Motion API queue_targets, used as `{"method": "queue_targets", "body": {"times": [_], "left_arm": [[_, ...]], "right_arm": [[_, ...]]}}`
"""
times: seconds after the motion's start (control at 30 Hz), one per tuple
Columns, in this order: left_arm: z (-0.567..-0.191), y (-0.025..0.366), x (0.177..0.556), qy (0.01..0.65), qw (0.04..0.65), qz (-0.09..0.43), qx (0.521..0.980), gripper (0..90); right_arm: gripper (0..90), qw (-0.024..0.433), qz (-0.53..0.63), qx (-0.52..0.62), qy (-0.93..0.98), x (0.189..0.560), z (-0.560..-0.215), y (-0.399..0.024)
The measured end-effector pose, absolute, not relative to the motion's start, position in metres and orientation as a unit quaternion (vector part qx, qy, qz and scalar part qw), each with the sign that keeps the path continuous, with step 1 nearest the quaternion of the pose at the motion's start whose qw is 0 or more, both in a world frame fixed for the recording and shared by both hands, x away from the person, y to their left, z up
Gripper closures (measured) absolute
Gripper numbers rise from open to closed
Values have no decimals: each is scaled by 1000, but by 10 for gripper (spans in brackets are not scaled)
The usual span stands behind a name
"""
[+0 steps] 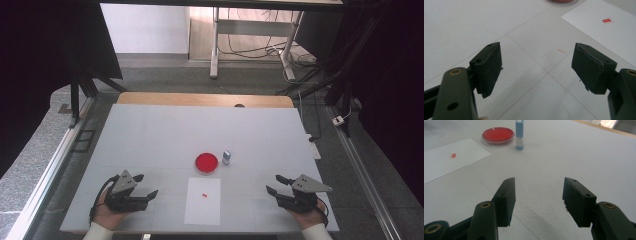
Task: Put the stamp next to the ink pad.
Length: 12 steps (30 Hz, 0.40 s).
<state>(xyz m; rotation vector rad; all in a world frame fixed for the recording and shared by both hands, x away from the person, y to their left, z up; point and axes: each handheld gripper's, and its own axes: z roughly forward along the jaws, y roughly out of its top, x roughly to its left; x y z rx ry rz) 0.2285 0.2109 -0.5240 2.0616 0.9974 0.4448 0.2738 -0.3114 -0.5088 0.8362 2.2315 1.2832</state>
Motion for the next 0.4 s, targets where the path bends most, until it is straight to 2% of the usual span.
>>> {"method": "queue_targets", "body": {"times": [0.4], "left_arm": [[-525,211,229,394,391,176,813,246]], "right_arm": [[435,218,459,299,808,274,-509,-310]]}}
